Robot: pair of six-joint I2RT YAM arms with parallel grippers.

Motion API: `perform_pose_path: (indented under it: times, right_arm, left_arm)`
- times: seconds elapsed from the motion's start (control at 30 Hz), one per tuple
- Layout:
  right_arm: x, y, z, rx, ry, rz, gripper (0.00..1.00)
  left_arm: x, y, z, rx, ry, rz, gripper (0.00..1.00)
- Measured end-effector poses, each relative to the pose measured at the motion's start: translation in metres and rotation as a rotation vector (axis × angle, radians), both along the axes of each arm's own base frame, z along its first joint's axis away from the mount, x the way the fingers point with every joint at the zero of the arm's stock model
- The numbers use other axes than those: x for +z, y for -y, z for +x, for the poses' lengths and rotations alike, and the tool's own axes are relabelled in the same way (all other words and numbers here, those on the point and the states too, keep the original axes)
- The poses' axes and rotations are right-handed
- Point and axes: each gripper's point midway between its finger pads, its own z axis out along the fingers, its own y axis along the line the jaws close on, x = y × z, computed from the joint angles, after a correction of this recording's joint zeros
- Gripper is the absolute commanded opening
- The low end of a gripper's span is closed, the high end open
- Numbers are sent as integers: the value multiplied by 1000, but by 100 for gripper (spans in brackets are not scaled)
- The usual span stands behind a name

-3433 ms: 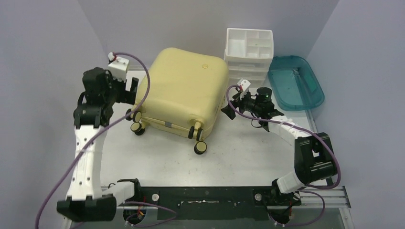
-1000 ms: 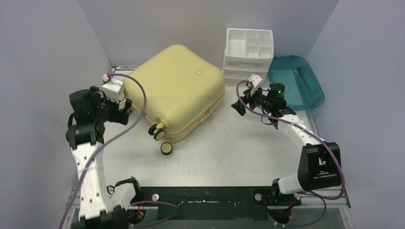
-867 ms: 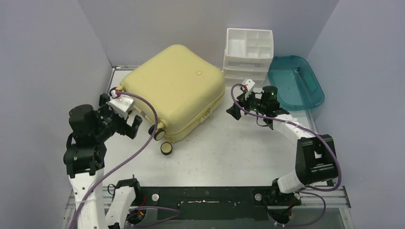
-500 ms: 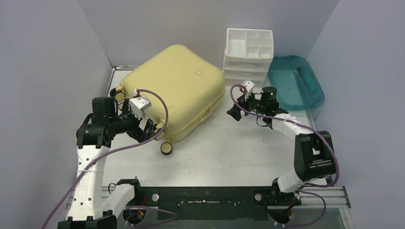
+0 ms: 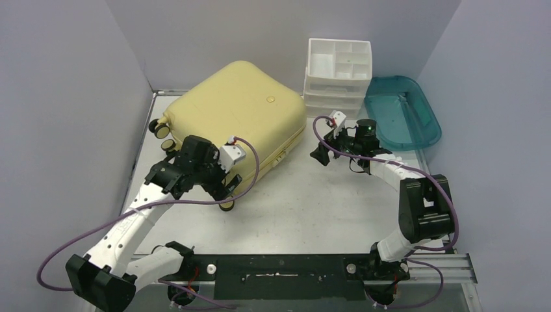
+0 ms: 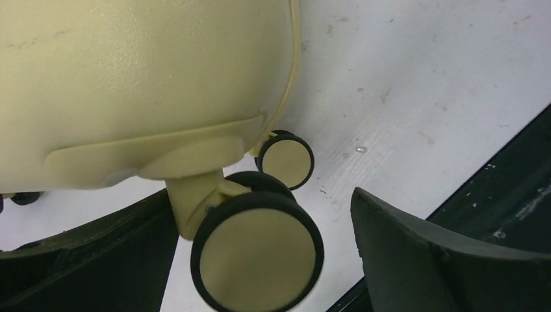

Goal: Open, take out, and arrange the luggage
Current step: Adjust the luggage at the center of the board, then unzip the luggage at the center of the board.

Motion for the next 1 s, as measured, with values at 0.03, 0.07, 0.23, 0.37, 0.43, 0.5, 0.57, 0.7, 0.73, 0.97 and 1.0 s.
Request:
perform_pose_path:
  times: [0.03, 0.07, 0.23, 0.37, 0.43, 0.5, 0.57, 0.7, 0.73, 0.97, 1.0]
  right_arm:
    - [0, 0, 0, 1, 0, -1, 96]
    - [0, 0, 0, 5, 3, -1, 96]
    - [-1, -5, -2, 25, 9, -4, 95]
    - [-11, -12, -4, 47, -17, -9, 95]
    - [-18, -15, -7, 57, -38, -14, 95]
    - [-20, -16, -8, 61, -47, -15, 95]
    - [-20, -17, -9, 64, -48, -15, 94]
    - [-20, -19, -9, 68, -47, -15, 89]
    - [-20, -20, -9, 70, -46, -17, 88]
    - [-7, -44, 3, 96, 23, -32, 82]
    - [-6, -48, 3, 102, 32, -31, 82]
  left_arm:
    - [-6, 0, 4, 13, -1, 21, 97]
    - [-11, -1, 7, 27, -1, 40, 97]
    - [-21, -14, 17, 104, 19, 109, 97]
    - [-10, -20, 23, 139, 83, 114, 97]
    - [-3, -23, 24, 149, 112, 109, 97]
    - [1, -24, 25, 156, 131, 104, 95]
    - [1, -24, 28, 162, 137, 107, 88]
    - [-13, -25, 32, 172, 114, 135, 63]
    - [-16, -26, 31, 175, 105, 140, 57]
    - [-20, -24, 30, 174, 89, 132, 14]
    - [-20, -24, 30, 176, 86, 128, 12]
